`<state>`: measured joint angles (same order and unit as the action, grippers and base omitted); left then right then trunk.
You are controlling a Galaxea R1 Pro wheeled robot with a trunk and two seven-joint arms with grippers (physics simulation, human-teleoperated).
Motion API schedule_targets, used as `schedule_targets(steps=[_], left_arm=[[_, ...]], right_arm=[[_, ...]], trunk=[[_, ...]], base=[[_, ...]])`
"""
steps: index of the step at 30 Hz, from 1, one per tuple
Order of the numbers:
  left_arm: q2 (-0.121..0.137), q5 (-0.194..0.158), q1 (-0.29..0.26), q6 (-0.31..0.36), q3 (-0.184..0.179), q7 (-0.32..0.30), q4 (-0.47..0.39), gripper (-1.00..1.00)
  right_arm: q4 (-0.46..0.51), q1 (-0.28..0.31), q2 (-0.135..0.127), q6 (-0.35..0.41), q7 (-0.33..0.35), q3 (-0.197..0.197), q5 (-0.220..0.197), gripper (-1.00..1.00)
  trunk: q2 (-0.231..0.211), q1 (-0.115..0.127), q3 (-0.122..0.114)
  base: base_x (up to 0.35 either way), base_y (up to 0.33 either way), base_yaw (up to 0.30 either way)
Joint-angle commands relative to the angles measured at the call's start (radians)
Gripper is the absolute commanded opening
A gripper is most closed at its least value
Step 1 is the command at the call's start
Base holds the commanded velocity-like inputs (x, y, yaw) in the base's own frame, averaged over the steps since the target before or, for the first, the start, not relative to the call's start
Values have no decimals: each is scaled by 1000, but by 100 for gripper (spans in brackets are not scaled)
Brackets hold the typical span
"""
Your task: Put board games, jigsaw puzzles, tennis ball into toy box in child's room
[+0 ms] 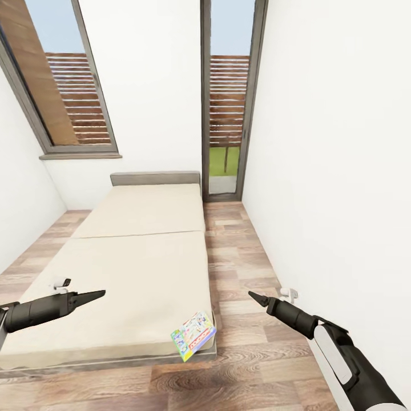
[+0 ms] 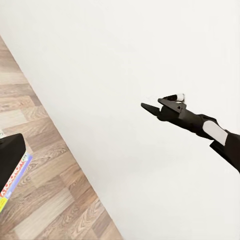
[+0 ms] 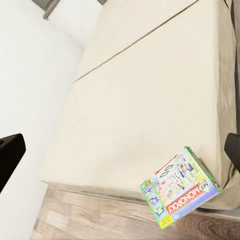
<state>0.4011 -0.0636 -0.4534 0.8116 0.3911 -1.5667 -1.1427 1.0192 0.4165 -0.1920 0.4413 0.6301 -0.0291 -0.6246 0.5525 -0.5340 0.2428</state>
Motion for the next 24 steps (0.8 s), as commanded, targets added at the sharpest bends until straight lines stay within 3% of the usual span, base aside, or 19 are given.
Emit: schedule_targets(steps=[1,9,24], left_arm=[[0,1,-1,11,0,-4,0,100],[0,1,-1,11,0,-4,0,100],[-1,1,-1,11,0,-4,0,100]], right_arm=[[1,1,-1,8,-2,-1,-10,100],[1,1,0,8,-2,-2,-5,100],[1,1,0,8,-1,-3,-4,100]], trunk=[[2,0,2],[2,0,4],[2,0,13]], base=[[0,7,-13],[0,3,19],[0,-130,190]])
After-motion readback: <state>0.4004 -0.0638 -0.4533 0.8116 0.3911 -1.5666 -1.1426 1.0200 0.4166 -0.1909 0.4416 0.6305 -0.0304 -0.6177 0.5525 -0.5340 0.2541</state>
